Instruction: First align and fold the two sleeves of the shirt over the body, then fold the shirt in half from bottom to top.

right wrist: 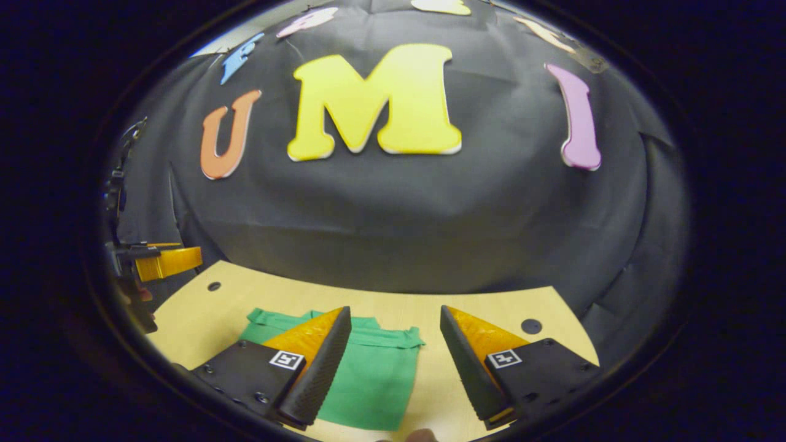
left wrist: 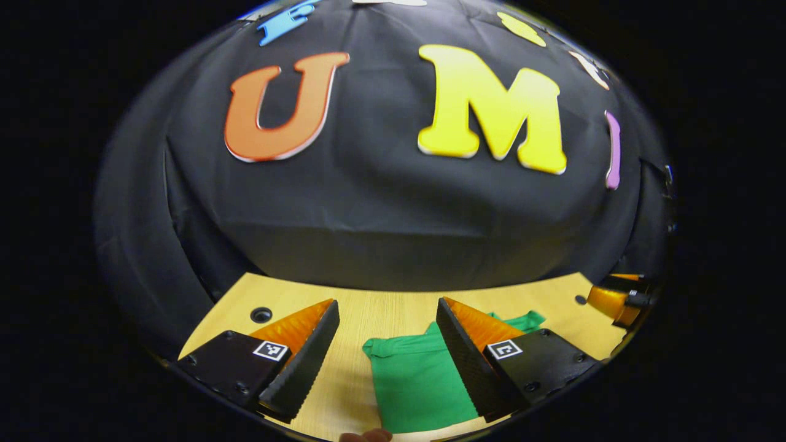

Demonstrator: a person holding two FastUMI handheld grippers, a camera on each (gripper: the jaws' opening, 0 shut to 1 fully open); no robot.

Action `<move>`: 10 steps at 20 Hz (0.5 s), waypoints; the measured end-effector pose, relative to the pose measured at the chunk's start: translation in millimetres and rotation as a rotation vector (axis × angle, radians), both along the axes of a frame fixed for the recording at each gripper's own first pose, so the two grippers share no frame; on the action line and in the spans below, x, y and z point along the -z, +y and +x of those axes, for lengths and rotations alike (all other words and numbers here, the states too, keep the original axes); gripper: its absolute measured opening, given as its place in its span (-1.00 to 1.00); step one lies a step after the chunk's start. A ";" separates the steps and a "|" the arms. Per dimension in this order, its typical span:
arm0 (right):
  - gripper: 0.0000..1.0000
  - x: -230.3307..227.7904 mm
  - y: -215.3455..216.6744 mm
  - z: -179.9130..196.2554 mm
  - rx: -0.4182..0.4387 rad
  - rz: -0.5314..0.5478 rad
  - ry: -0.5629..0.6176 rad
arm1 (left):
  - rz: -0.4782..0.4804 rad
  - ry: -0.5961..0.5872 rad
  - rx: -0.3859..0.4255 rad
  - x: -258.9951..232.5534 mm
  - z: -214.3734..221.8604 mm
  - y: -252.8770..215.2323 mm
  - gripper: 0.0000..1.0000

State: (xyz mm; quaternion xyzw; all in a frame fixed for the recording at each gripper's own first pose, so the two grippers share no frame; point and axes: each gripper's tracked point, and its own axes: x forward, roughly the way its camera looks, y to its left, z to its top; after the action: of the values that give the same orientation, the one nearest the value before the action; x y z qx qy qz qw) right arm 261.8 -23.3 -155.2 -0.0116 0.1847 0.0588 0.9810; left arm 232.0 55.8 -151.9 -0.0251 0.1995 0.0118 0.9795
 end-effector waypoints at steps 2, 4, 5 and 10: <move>0.86 -32.8 2.3 -37.7 -0.008 -0.030 -0.052 | 0.024 -0.089 -0.040 -51.4 -27.1 3.5 1.00; 0.90 -64.1 10.7 -75.0 -0.010 -0.019 -0.099 | 0.030 -0.166 -0.057 -93.8 -59.7 1.2 1.00; 0.82 -76.1 10.1 -92.9 -0.002 -0.006 -0.118 | 0.033 -0.199 -0.058 -108.5 -76.1 -2.1 1.00; 0.89 -123.1 16.4 -179.1 0.038 0.014 -0.191 | 0.115 -0.314 -0.057 -170.0 -162.6 -11.0 1.00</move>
State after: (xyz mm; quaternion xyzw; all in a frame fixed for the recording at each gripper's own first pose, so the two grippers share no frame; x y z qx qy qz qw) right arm 82.7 -6.9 -32.1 -0.0070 0.0903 0.0399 0.9951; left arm 69.4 44.8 18.0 0.0235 0.0421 0.0471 0.9977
